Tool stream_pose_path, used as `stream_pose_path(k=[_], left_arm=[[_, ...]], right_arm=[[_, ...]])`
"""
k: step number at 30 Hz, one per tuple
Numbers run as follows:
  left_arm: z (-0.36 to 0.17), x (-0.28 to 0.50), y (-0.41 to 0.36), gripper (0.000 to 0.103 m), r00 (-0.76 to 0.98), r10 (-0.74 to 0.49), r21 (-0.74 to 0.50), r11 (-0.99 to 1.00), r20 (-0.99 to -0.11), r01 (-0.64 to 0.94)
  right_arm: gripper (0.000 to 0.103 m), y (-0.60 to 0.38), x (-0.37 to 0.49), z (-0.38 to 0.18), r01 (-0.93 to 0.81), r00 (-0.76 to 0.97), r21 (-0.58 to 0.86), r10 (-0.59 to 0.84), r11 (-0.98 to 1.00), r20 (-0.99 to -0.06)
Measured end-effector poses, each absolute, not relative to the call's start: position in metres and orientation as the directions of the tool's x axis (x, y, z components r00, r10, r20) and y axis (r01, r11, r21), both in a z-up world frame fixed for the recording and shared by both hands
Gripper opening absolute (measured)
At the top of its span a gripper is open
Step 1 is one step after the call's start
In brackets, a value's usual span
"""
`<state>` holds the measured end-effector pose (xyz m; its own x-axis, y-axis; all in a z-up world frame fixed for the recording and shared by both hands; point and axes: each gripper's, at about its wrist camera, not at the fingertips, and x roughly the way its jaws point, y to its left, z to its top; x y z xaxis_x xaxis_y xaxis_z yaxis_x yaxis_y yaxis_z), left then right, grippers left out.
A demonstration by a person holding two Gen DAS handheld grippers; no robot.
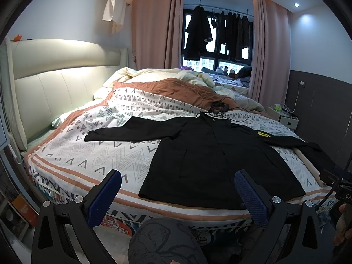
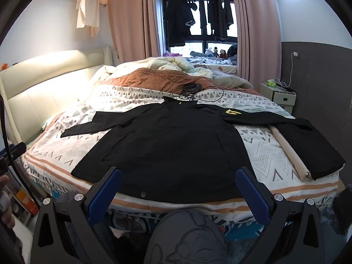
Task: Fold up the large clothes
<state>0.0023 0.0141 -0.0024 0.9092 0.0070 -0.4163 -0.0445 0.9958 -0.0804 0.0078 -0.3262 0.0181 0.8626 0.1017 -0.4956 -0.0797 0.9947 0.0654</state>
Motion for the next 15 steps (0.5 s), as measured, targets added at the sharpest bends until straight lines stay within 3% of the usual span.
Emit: stream_pose_path(k=[15], left_arm=[[-0.0015,-0.0020,0.0132,0.103,0.911,0.033,-0.061,0.996,-0.411,-0.064]], right_arm=[[0.103,-0.3250,0.0060,0.0165,-0.055,0.863,0.050,0.073,0.997,-0.500]])
